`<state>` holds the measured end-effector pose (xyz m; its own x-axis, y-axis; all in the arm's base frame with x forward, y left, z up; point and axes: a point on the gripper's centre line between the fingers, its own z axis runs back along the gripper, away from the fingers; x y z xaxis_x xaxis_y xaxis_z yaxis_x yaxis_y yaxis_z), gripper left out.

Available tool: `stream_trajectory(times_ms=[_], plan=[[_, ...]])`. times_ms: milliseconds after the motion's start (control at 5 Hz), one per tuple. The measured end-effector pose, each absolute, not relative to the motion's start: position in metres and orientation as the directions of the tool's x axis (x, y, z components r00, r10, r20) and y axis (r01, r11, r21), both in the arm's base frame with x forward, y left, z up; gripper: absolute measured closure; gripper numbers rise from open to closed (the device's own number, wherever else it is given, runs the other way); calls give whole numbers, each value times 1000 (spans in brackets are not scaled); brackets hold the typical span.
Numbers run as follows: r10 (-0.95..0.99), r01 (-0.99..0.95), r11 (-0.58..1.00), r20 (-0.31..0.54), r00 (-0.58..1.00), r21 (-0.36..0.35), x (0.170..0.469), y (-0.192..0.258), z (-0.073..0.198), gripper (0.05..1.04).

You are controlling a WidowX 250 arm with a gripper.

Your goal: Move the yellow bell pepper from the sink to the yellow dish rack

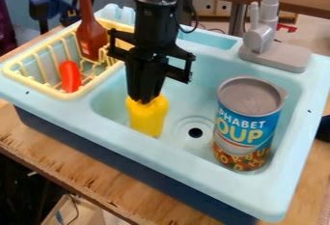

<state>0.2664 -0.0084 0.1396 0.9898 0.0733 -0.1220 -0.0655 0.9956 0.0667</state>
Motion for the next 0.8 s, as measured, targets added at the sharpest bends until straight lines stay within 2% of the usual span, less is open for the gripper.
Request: stream_trajectory(times_ms=[200, 400, 800], plan=[[56, -51, 998, -148, 987, 43, 263, -6, 148, 975], [37, -36, 999, -50, 998, 8, 271, -1, 191, 976], [25, -25, 1000, -5, 1000, -14, 273, 34, 230, 976]])
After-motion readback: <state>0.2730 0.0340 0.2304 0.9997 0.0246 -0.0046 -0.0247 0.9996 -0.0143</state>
